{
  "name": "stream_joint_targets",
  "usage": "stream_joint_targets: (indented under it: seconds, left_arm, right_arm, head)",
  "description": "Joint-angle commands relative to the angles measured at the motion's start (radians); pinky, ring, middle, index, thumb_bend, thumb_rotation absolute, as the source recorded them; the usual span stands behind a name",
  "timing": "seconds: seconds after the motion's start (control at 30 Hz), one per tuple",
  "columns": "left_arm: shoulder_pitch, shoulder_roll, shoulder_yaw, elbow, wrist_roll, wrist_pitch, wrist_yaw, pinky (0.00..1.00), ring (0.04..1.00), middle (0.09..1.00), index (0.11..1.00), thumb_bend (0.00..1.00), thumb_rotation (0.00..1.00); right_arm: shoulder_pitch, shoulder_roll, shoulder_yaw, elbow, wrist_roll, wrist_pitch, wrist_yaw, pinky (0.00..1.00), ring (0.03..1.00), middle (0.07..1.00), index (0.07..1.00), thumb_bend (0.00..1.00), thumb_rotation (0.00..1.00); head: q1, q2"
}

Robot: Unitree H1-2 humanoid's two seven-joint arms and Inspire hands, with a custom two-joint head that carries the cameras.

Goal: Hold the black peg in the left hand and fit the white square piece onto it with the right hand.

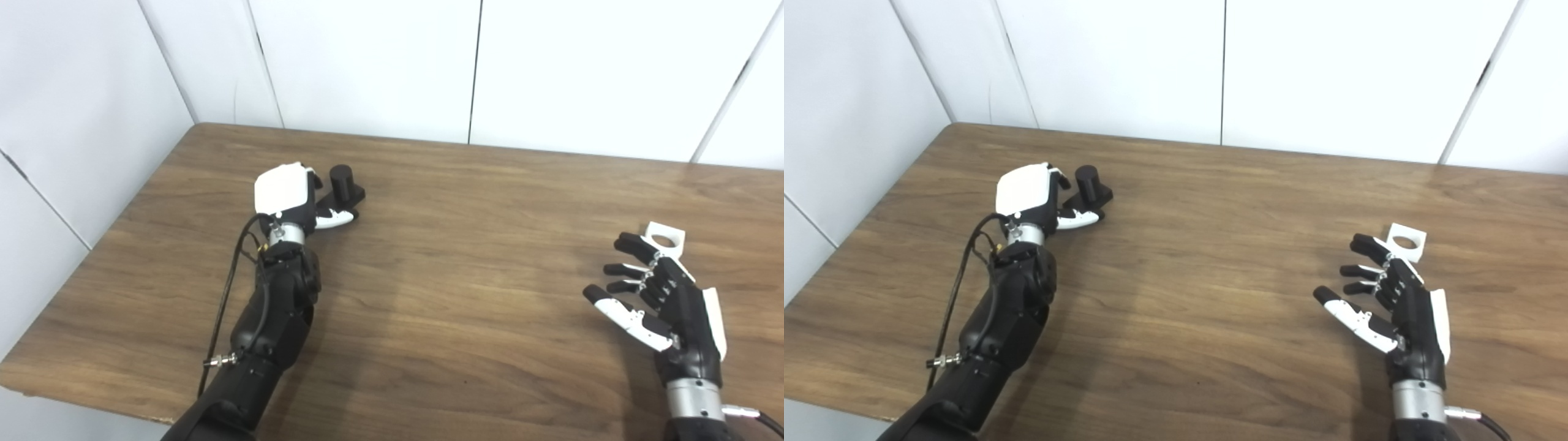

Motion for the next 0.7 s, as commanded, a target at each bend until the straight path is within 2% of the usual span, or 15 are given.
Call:
stream_joint_targets:
  seconds: [0.0,0.2,0.33,0.43,0.47,0.5,0.67]
  left_arm:
    - [-0.048,0.033,-0.009,0.022,-0.015,0.004,0.04,0.83,0.905,0.874,0.645,0.86,0.46]
    - [-0.061,0.053,-0.031,0.062,-0.083,-0.002,0.068,0.84,0.882,0.855,0.63,0.78,0.42]
    - [-0.068,0.069,-0.042,0.087,-0.149,-0.033,0.08,0.84,0.87,0.846,0.607,0.73,0.37]
    - [-0.071,0.077,-0.042,0.112,-0.213,-0.082,0.099,0.83,0.847,0.83,0.577,0.69,0.3]
    - [-0.073,0.078,-0.041,0.121,-0.236,-0.097,0.104,0.83,0.842,0.822,0.527,0.59,0.17]
    - [-0.074,0.08,-0.042,0.128,-0.253,-0.108,0.108,0.83,0.84,0.817,0.509,0.55,0.13]
    - [-0.077,0.096,-0.058,0.148,-0.325,-0.156,0.101,0.83,0.84,0.816,0.491,0.51,0.08]
  right_arm:
    - [0.008,0.008,-0.002,-0.008,-0.003,-0.029,-0.009,0.5,0.618,0.76,0.744,0.76,0.2]
    - [0.018,0.011,-0.004,-0.021,0.009,-0.016,-0.004,0.52,0.63,0.766,0.746,0.76,0.21]
    - [0.021,0.013,-0.003,-0.025,0.006,-0.016,-0.006,0.52,0.63,0.769,0.742,0.75,0.21]
    - [0.024,0.012,-0.004,-0.028,0.003,-0.016,-0.007,0.51,0.627,0.769,0.745,0.75,0.21]
    - [0.026,0.012,-0.004,-0.03,0.003,-0.014,-0.007,0.51,0.628,0.769,0.747,0.75,0.22]
    - [0.027,0.011,-0.004,-0.032,0.002,-0.013,-0.006,0.51,0.627,0.771,0.748,0.75,0.22]
    - [0.033,0.01,-0.007,-0.039,0.004,-0.013,-0.008,0.51,0.629,0.778,0.748,0.74,0.23]
  head:
    - [0.0,0.001]
    - [-0.003,0.004]
    - [-0.009,0.006]
    - [-0.012,0.007]
    - [-0.014,0.009]
    - [-0.014,0.009]
    - [-0.015,0.013]
